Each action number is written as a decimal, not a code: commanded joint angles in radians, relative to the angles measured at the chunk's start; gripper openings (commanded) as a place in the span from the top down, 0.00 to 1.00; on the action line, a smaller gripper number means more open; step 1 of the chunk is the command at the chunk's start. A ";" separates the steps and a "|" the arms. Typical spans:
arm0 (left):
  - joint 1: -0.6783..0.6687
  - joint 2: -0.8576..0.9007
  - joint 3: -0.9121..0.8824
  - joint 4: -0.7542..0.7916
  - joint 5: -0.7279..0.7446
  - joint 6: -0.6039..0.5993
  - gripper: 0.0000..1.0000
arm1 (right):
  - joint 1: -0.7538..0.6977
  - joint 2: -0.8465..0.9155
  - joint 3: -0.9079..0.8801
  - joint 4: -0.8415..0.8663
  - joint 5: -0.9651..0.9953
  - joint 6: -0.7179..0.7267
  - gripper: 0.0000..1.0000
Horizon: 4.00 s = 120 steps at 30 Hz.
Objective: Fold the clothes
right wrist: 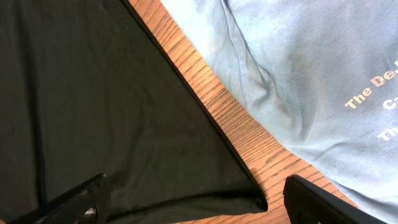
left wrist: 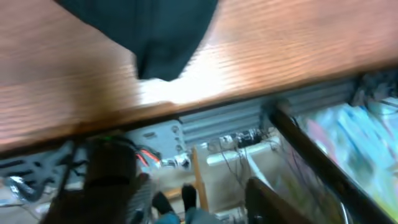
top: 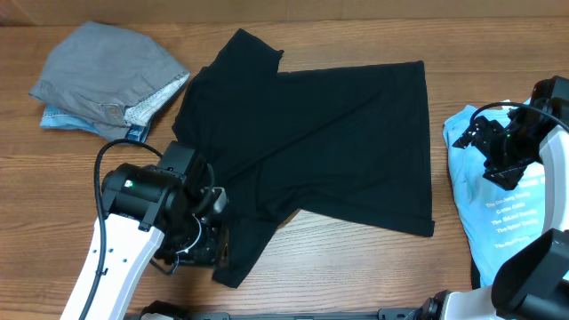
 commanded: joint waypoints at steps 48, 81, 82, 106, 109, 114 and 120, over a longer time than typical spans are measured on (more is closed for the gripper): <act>0.261 0.597 -0.011 0.609 -0.269 -0.036 0.33 | 0.019 -0.013 -0.313 0.251 0.136 0.175 0.53; 0.469 0.768 0.782 0.271 -0.214 0.163 0.78 | 0.182 -0.057 -0.264 0.459 -0.154 -0.008 0.58; 0.468 0.768 0.823 0.241 -0.176 0.163 0.77 | 0.200 -0.050 -0.277 0.508 -0.149 0.013 0.64; 0.257 0.704 0.992 0.055 -0.126 0.234 0.64 | 0.278 0.536 -0.258 1.076 0.124 0.402 0.89; 0.254 0.705 0.984 0.047 -0.144 0.227 0.61 | 0.260 0.552 -0.193 1.059 0.120 0.400 0.91; 0.254 0.705 0.975 0.040 -0.145 0.212 0.61 | 0.220 0.552 -0.067 0.948 0.080 0.367 0.95; 0.254 0.705 0.972 0.056 -0.150 0.212 0.54 | 0.161 0.534 0.094 0.760 -0.133 0.140 0.74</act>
